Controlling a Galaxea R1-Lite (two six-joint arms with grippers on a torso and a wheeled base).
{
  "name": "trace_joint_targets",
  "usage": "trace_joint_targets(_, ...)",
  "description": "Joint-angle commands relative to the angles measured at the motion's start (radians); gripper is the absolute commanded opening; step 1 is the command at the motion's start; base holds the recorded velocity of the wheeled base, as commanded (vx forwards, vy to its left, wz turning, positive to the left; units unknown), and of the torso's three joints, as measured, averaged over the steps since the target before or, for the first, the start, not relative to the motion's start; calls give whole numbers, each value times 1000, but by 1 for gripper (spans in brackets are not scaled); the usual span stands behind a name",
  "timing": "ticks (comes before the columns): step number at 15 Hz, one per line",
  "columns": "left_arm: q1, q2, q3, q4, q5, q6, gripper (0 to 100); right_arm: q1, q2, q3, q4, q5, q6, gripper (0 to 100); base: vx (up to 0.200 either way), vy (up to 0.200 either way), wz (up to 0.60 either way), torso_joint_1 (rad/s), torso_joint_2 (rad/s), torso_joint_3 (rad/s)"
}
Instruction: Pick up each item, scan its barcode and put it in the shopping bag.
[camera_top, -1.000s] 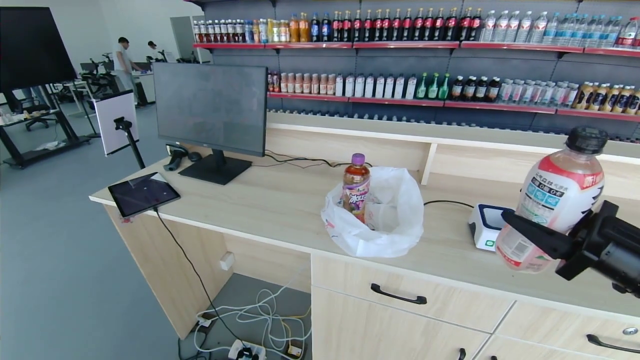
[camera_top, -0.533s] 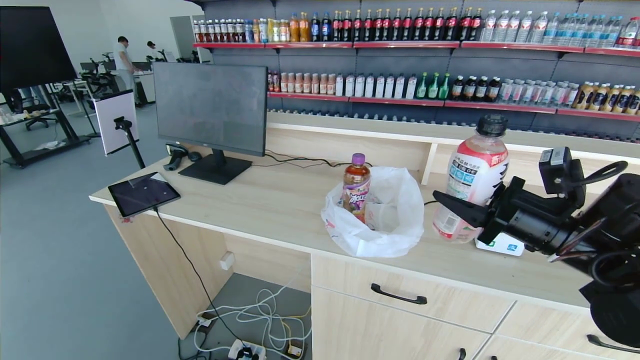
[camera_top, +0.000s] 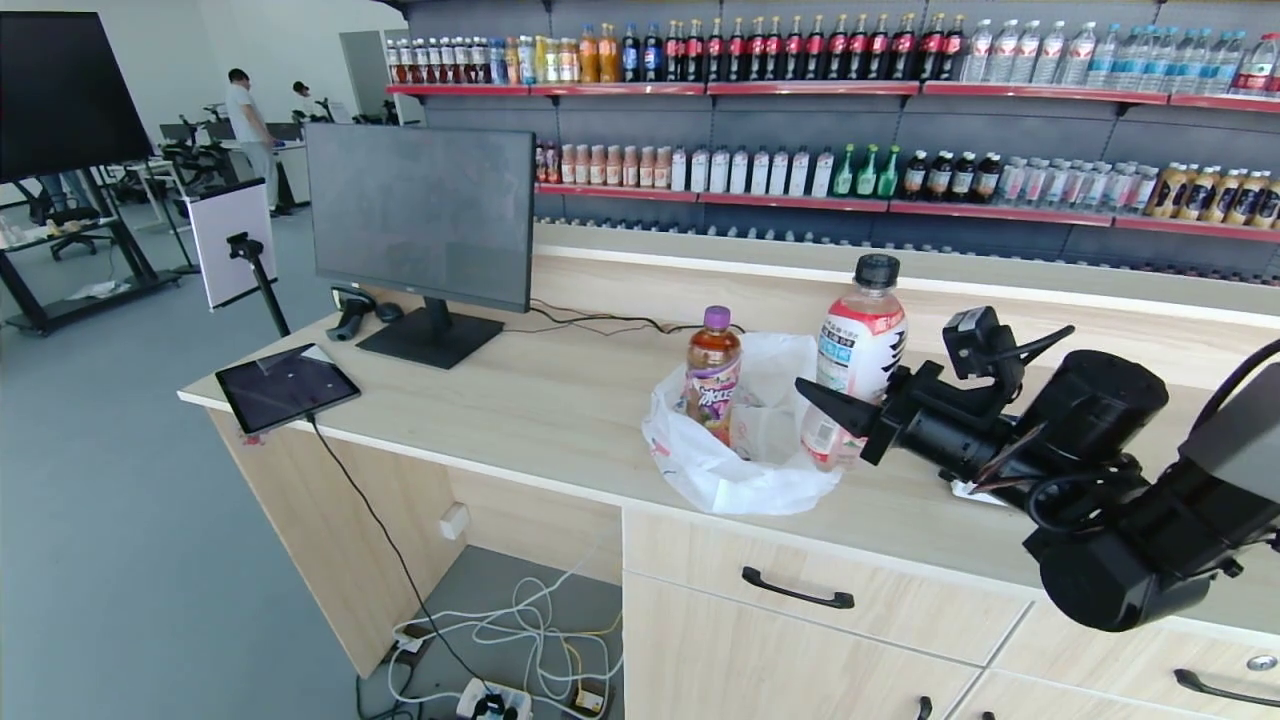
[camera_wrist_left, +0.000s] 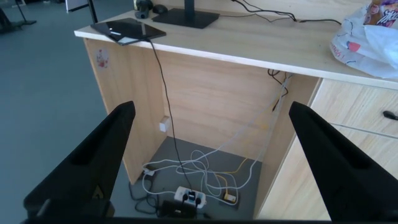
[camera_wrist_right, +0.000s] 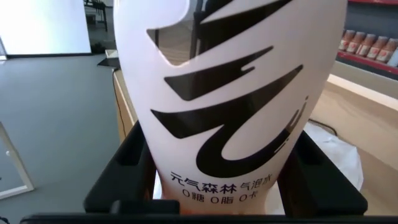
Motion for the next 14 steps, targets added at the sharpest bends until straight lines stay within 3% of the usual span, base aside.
trace_joint_targets(1,0,0,0,0,1,1,100,0,74,-78,-2,-21,8,0,0,0,0,0,0,0)
trace_joint_targets(5,0,0,0,0,1,-1,100,0,124,-161,-2,-124,130,0,0,0,0,0,0,0)
trace_joint_targets(14,0,0,0,0,1,1,100,20,288,-322,-2,-144,140,0,0,0,0,0,0,0)
